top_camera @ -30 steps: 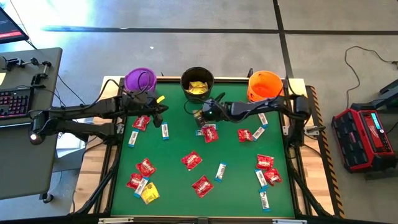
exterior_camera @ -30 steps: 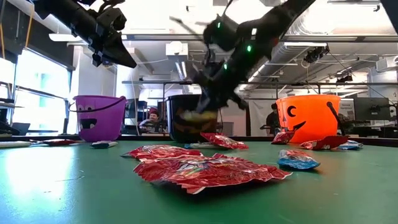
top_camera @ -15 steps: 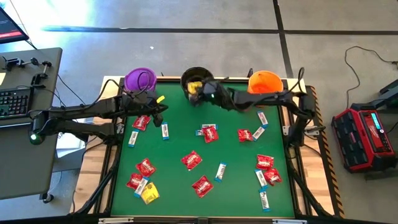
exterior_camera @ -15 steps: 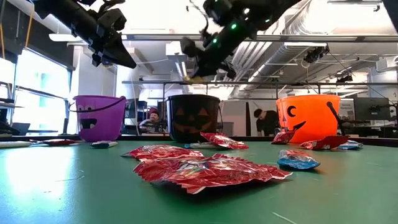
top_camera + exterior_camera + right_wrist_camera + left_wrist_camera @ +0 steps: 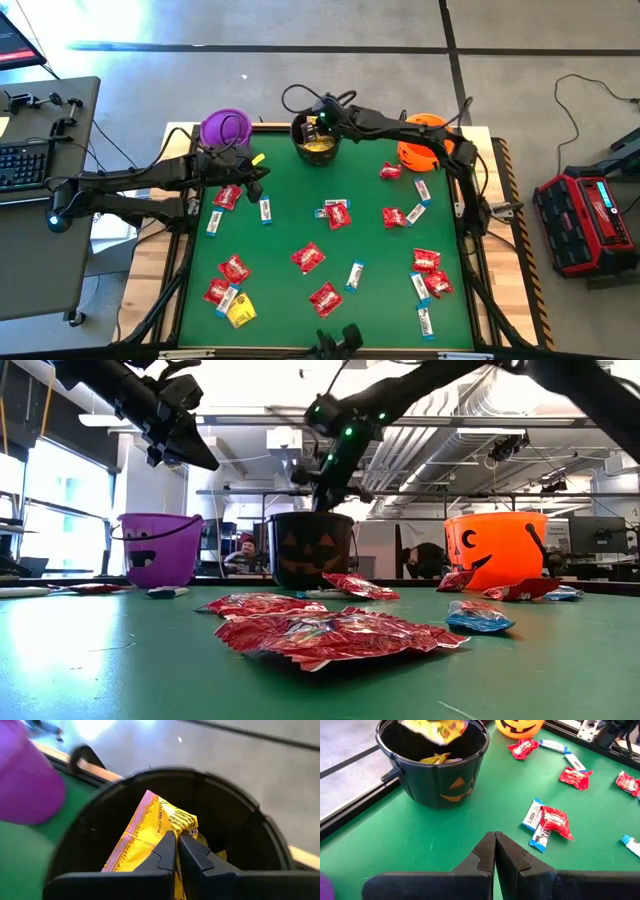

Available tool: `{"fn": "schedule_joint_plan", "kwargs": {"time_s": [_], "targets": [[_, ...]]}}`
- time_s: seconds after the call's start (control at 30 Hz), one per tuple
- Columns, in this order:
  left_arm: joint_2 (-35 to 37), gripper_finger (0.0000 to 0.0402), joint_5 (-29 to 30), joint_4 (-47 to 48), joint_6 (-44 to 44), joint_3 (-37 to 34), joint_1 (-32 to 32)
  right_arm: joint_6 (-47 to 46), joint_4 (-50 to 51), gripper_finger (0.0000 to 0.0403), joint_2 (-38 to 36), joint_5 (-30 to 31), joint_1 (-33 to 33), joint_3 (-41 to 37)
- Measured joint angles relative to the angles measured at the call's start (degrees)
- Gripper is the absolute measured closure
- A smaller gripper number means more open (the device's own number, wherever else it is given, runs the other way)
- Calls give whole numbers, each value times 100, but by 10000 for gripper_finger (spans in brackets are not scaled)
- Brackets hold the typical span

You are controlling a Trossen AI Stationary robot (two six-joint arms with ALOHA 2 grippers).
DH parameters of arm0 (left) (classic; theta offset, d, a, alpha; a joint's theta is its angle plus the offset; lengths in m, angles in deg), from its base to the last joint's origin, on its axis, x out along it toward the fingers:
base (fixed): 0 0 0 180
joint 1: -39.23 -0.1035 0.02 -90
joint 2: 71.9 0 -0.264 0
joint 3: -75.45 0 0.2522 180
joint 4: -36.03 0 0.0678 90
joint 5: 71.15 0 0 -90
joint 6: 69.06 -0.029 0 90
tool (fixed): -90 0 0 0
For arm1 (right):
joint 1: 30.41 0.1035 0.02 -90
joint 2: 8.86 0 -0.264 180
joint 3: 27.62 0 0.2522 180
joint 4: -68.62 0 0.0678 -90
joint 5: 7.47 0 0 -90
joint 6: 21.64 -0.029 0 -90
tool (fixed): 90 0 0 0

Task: Sort candy by brand, put in halloween buckets
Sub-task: Put the yellow candy pack into the black bucket

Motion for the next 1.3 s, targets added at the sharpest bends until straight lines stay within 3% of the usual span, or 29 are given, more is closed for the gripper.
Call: {"fn": "schedule_joint_plan", "kwargs": {"time_s": [0.2, 0.43, 0.67, 0.77, 0.87, 0.97, 1.13, 1.3], "targets": [[0, 401, 57, -2, 11, 0, 0, -126, 565, 403, 647, -433, -132, 661], [0, 401, 109, -2, 56, 0, 0, -320, 741, 396, 809, -501, -176, 705], [-1, 401, 126, 0, 87, 0, 0, -172, 1009, 311, 766, -553, -160, 869], [-1, 401, 156, 1, 146, 0, 0, 21, 1291, 273, 756, -611, -126, 1332], [0, 401, 159, 2, 200, 0, 0, 376, 1796, 261, 749, -632, -39, 2033], [0, 401, -5, 2, 203, 0, 3, 811, 2259, 284, 717, -327, 134, 2540], [-1, 401, -254, 5, 182, 0, 95, 986, 2586, 388, 730, -231, 492, 2660], [0, 401, -276, 7, 99, 0, 296, 867, 2480, 400, 732, -290, 969, 2361]]}}
